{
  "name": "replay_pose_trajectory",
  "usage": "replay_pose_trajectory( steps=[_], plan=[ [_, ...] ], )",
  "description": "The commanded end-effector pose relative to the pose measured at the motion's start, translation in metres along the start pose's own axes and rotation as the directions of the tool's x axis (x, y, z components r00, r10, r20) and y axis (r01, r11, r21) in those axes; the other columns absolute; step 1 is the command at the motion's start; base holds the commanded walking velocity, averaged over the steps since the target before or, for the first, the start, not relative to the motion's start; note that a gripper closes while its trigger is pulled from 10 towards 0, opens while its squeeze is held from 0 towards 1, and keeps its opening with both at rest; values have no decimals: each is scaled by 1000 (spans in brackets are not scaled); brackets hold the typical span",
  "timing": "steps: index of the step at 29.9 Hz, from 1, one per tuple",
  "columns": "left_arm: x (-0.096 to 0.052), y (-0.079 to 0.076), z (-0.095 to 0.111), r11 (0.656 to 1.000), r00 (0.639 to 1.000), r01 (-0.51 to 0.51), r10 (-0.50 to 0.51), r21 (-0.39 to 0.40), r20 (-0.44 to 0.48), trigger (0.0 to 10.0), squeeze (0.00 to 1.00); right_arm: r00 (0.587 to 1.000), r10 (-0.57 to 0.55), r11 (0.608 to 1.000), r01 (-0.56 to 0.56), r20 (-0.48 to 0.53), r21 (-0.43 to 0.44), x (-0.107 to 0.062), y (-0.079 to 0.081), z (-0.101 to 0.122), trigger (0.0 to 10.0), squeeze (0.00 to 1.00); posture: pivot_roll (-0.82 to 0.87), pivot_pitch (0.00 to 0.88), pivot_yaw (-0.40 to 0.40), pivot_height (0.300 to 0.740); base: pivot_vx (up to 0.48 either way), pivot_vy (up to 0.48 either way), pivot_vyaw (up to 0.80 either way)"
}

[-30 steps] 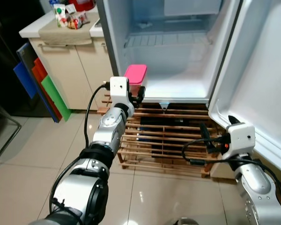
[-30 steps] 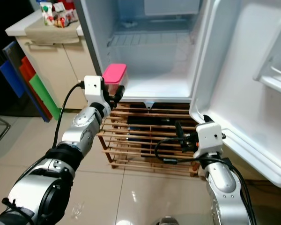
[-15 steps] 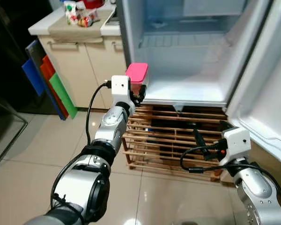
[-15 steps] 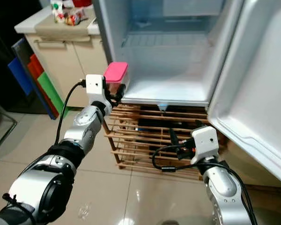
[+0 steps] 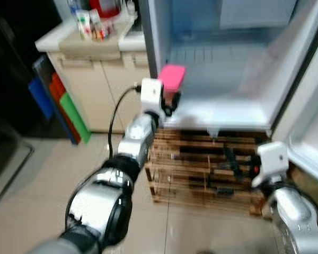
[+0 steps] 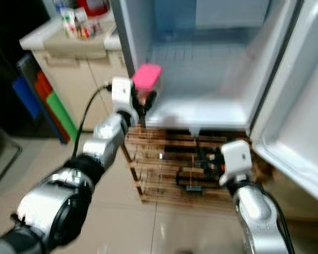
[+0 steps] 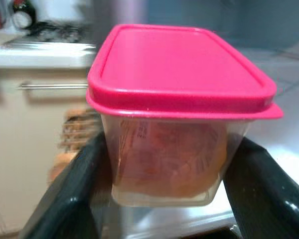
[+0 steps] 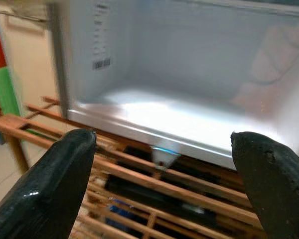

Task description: Restocking fridge

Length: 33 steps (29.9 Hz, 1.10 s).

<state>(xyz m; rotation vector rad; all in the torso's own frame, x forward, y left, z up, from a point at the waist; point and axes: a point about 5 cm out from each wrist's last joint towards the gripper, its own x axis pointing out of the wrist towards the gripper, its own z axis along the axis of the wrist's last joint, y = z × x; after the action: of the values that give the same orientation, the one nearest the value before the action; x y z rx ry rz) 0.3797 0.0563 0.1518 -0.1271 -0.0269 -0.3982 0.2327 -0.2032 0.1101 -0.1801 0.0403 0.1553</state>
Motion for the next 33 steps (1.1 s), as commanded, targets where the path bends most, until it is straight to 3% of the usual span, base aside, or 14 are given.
replay_pose_trajectory(
  steps=[1,8,23,33],
  plan=[
    [-4,4,-2,1000,1000,-10,10,0,6,10000,0,1000,-5,1000,5,3,12,-1,0,0,10000,0,-258,0,106,740,0,0,0],
    [-4,2,-9,1000,1000,-19,19,12,-21,10000,0,1000,13,1000,-13,20,3,4,5,4,10000,0,-253,0,103,740,0,0,0],
    [-7,1,-14,1000,999,-21,20,-19,-37,10000,0,999,-43,999,42,22,9,4,4,2,10000,0,-255,0,109,740,0,0,-778],
    [-2,-3,-11,1000,998,-24,23,-14,-50,10000,0,999,-37,999,37,38,0,4,3,6,10000,0,-269,0,108,740,0,0,-458]
  ],
)
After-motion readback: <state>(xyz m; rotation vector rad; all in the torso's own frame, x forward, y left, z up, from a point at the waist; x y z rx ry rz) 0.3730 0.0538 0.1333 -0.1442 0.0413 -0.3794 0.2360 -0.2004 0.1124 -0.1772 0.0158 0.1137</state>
